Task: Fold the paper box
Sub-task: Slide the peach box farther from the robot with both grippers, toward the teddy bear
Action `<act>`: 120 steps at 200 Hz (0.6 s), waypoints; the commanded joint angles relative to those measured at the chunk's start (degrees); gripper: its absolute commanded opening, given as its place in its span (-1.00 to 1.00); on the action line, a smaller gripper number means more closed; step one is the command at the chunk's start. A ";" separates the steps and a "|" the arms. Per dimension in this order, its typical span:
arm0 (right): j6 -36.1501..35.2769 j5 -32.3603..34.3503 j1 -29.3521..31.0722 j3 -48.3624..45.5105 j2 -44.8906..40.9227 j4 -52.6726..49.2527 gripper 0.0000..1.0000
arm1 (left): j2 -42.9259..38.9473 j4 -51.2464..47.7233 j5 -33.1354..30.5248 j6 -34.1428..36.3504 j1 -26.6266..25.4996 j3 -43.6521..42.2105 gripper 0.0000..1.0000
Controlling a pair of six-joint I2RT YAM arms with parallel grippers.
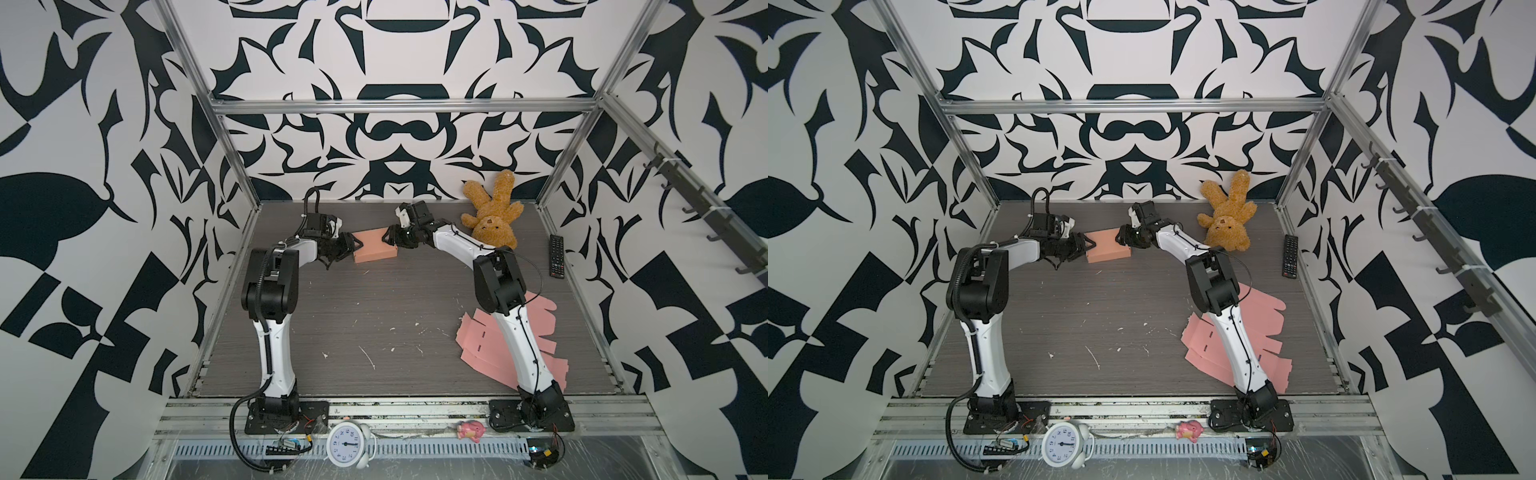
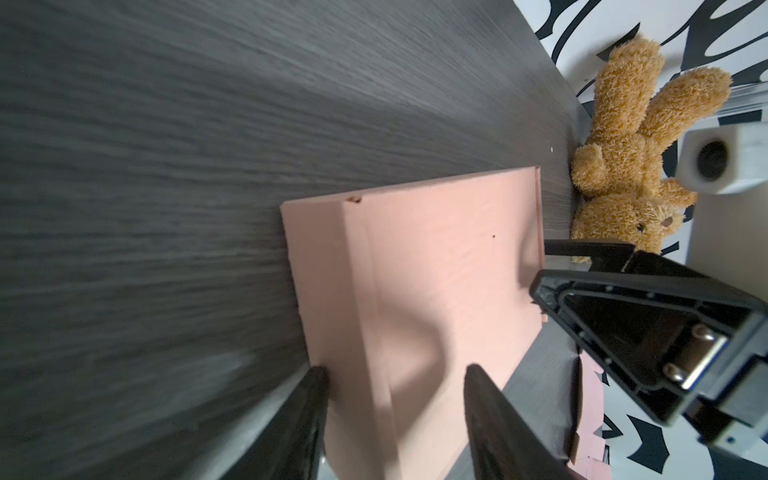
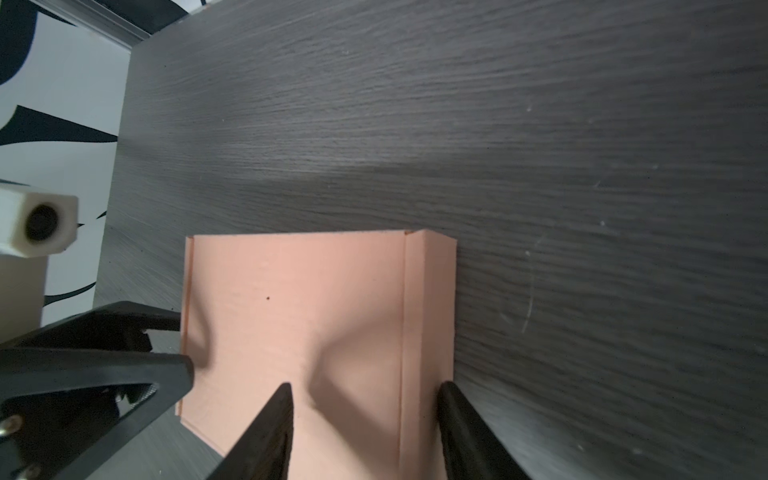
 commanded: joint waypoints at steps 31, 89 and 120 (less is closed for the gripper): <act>5.49 -12.10 -0.25 3.43 2.32 8.30 0.14 | 4.15 2.88 2.83 -0.98 -1.13 5.00 0.11; 5.65 -13.09 -0.41 2.28 3.71 9.08 0.14 | 7.58 1.71 2.82 -0.05 -0.27 9.28 0.11; 5.58 -12.45 -0.38 1.09 2.99 9.65 0.17 | 8.80 1.63 2.96 -0.10 -0.07 10.24 0.12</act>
